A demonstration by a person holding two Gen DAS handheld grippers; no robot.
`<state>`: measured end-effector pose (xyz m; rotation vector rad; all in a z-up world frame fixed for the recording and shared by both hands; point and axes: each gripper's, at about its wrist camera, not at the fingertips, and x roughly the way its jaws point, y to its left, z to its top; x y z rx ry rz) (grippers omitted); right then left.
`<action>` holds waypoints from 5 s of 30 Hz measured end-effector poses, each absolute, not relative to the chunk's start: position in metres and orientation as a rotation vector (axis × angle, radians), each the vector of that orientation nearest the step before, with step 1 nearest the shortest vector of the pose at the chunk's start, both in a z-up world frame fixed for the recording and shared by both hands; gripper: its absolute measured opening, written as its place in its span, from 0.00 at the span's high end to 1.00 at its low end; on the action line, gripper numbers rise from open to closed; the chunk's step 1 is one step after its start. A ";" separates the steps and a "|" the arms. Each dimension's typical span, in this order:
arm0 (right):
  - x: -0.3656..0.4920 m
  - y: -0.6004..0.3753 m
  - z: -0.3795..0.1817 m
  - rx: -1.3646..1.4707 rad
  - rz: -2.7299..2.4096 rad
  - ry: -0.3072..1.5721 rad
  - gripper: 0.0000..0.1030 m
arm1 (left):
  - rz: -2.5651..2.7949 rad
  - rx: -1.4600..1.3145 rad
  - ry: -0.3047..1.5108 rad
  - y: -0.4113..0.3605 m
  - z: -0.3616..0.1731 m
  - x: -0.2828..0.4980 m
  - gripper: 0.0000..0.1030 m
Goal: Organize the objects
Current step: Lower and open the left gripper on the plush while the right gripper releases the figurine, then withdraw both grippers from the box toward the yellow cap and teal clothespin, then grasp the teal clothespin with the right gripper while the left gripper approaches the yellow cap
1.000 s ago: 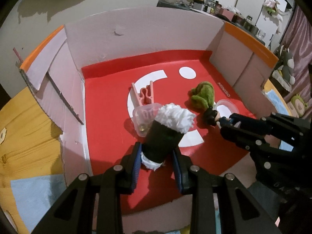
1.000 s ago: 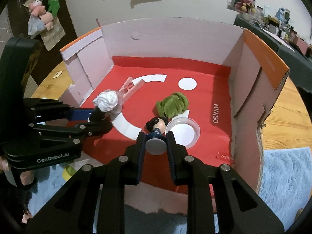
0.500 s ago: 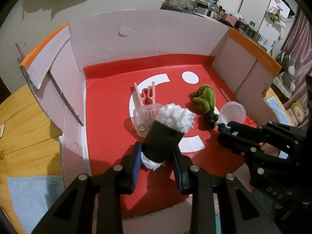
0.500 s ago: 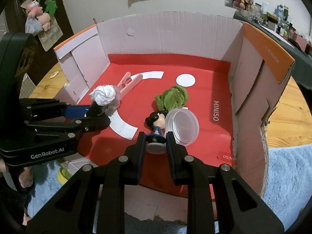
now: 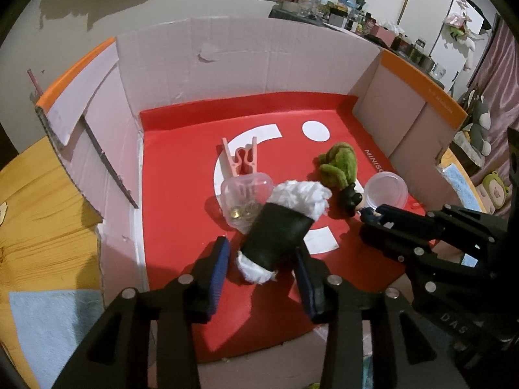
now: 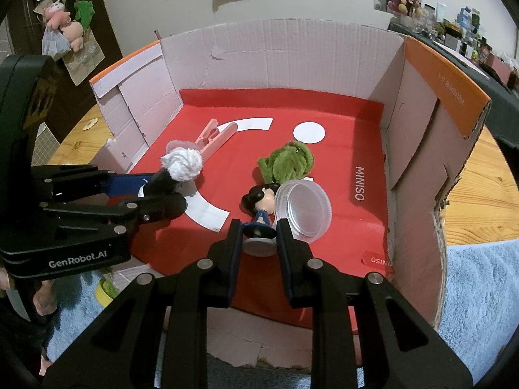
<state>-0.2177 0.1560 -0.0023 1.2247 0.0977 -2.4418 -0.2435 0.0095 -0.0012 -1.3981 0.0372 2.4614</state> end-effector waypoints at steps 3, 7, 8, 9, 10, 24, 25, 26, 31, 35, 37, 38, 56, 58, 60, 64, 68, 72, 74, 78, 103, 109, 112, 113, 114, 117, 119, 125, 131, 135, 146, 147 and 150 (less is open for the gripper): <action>-0.217 0.156 -0.002 1.228 -2.442 0.100 0.79 | 2.467 -1.395 0.031 0.008 0.000 -0.243 0.59; -0.217 0.156 -0.001 1.225 -2.446 0.098 0.79 | 2.473 -1.394 0.019 0.007 0.000 -0.242 0.56; -0.216 0.157 -0.001 1.223 -2.447 0.097 0.79 | 2.473 -1.394 0.020 0.007 0.000 -0.242 0.55; -0.216 0.157 -0.001 1.222 -2.448 0.096 0.79 | 2.473 -1.393 0.021 0.007 0.000 -0.242 0.55; -0.216 0.157 -0.001 1.222 -2.448 0.095 0.79 | 2.472 -1.392 0.023 0.007 0.000 -0.242 0.53; -0.209 0.157 0.004 1.203 -2.465 0.113 0.43 | 2.494 -1.357 0.024 0.010 0.007 -0.235 0.45; -0.208 0.157 0.005 1.199 -2.466 0.113 0.43 | 2.496 -1.356 0.023 0.011 0.008 -0.234 0.45; -0.207 0.158 0.005 1.195 -2.466 0.108 0.43 | 2.498 -1.356 0.023 0.011 0.008 -0.233 0.45; -0.206 0.159 0.008 1.188 -2.467 0.103 0.43 | 2.502 -1.362 0.024 0.011 0.008 -0.231 0.43; -0.204 0.160 0.009 1.182 -2.468 0.096 0.41 | 2.517 -1.343 0.031 0.011 0.012 -0.227 0.37; -0.202 0.160 0.011 1.177 -2.468 0.095 0.40 | 2.531 -1.334 0.035 0.011 0.014 -0.225 0.34; -0.201 0.160 0.012 1.173 -2.467 0.094 0.39 | 2.534 -1.330 0.034 0.011 0.015 -0.223 0.34; -0.176 0.160 0.026 1.124 -2.484 0.128 0.31 | 2.591 -1.289 -0.023 -0.010 0.022 -0.205 0.25; -0.173 0.160 0.028 1.119 -2.485 0.133 0.31 | 2.596 -1.285 -0.031 -0.012 0.022 -0.202 0.25; -0.170 0.159 0.029 1.113 -2.487 0.134 0.31 | 2.596 -1.282 -0.043 -0.014 0.023 -0.199 0.25; -0.162 0.159 0.033 1.098 -2.488 0.131 0.31 | 2.607 -1.272 -0.055 -0.018 0.025 -0.195 0.25; -0.155 0.159 0.036 1.092 -2.485 0.141 0.31 | 2.604 -1.268 -0.063 -0.019 0.027 -0.190 0.23; -0.147 0.159 0.038 1.081 -2.488 0.143 0.24 | 2.612 -1.256 -0.063 -0.019 0.028 -0.182 0.19; -0.143 0.160 0.039 1.074 -2.487 0.139 0.23 | 2.611 -1.253 -0.066 -0.019 0.029 -0.179 0.19; -0.133 0.159 0.041 1.063 -2.486 0.147 0.23 | 2.617 -1.244 -0.071 -0.021 0.030 -0.172 0.19; -0.099 0.148 0.028 1.074 -2.434 0.184 0.23 | 2.606 -1.238 -0.065 -0.023 0.026 -0.137 0.18; -0.095 0.144 0.019 1.097 -2.414 0.190 0.23 | 2.602 -1.250 -0.070 -0.026 0.023 -0.133 0.18; -0.089 0.140 0.016 1.099 -2.399 0.200 0.23 | 2.600 -1.251 -0.071 -0.026 0.021 -0.131 0.18; -0.088 0.139 0.015 1.101 -2.396 0.203 0.23 | 2.599 -1.251 -0.072 -0.026 0.021 -0.132 0.18; -0.087 0.138 0.013 1.104 -2.393 0.204 0.23 | 2.596 -1.251 -0.072 -0.026 0.021 -0.130 0.18; -0.084 0.136 0.010 1.109 -2.387 0.206 0.23 | 2.593 -1.252 -0.069 -0.026 0.018 -0.128 0.18; -0.084 0.135 0.008 1.112 -2.387 0.205 0.23 | 2.587 -1.256 -0.073 -0.026 0.016 -0.126 0.18; -0.093 0.130 0.000 1.120 -2.389 0.196 0.23 | 2.578 -1.256 -0.071 -0.027 0.016 -0.124 0.20; -0.107 0.121 -0.012 1.136 -2.379 0.203 0.23 | 2.563 -1.266 -0.065 -0.030 0.015 -0.122 0.22; -0.113 0.123 -0.020 1.158 -2.394 0.229 0.23 | 2.553 -1.272 -0.061 -0.029 0.013 -0.124 0.22; -0.125 0.158 -0.010 1.167 -2.448 0.148 0.40 | 2.497 -1.287 -0.036 -0.016 0.000 -0.124 0.29; -0.125 0.157 -0.010 1.167 -2.434 0.144 0.41 | 2.492 -1.290 -0.036 -0.014 -0.002 -0.123 0.30; -0.128 0.149 -0.008 1.165 -2.386 0.123 0.43 | 2.485 -1.287 -0.021 -0.010 -0.005 -0.122 0.34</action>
